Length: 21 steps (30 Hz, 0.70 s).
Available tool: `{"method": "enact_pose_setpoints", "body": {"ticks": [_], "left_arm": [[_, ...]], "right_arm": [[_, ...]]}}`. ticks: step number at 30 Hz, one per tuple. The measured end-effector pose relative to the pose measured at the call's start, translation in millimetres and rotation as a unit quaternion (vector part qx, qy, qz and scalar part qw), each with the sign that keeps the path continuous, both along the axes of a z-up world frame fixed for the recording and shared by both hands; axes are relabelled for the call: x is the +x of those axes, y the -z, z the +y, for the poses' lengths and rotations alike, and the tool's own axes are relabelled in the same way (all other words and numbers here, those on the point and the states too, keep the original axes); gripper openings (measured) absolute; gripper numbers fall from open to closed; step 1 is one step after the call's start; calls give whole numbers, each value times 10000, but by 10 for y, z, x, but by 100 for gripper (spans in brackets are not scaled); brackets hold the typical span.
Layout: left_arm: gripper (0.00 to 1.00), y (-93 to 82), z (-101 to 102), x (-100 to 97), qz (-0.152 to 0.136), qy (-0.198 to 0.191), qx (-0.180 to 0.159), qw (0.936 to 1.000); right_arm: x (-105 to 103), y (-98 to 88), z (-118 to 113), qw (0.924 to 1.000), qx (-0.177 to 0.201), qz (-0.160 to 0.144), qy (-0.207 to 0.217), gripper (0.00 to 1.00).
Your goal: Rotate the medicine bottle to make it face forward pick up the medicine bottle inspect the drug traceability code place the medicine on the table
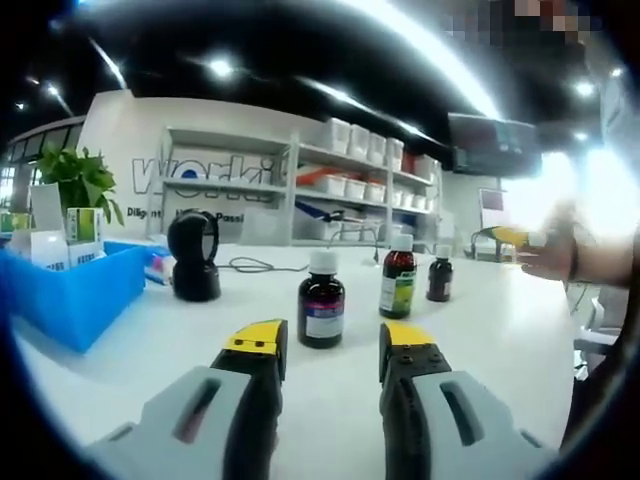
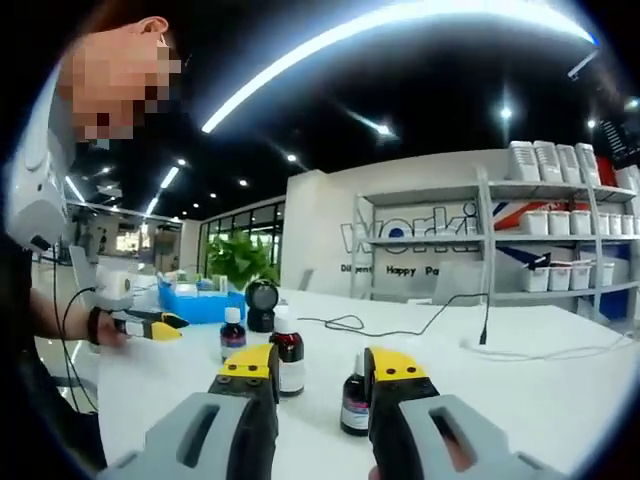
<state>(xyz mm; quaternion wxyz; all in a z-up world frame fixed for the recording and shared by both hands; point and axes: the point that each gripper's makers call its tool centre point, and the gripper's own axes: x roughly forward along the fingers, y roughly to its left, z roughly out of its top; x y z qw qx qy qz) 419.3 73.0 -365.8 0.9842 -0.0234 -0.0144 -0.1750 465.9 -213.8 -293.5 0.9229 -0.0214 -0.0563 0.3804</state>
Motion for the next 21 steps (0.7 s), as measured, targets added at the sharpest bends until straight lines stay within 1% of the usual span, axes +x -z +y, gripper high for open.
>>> {"method": "enact_pose_setpoints", "body": {"ticks": [2, 6, 8, 11, 13, 15, 17, 21], "left_arm": [[28, 0, 2, -1, -1, -5, 5, 10000], [28, -3, 6, 0, -11, -11, 2, 10000], [28, 3, 10, 1, 0, -20, 18, 10000], [28, 5, 6, 4, 2, -17, 28, 10000], [28, 8, 8, 5, 12, -19, 32, 10000], [28, 13, 4, 7, 27, -3, 29, 10000], [28, 14, 1, 8, 26, 1, 36, 10000], [28, 19, -5, 8, 38, 11, 58, 10000]], "right_arm": [[33, -89, 81, 9999, 0, -39, -150, 30], [103, -193, 196, 9994, -6, -59, -332, 31], [133, -231, 248, 9992, 31, -18, -390, 31], [175, -240, 324, 9993, 41, 47, -369, 31], [195, -211, 390, 9992, 33, 114, -371, 31], [181, -162, 501, 9988, 14, 173, -463, 31], [174, -85, 606, 9981, -93, 211, -567, 32], [218, 65, 735, 9968, -236, 369, -672, 33]]}}
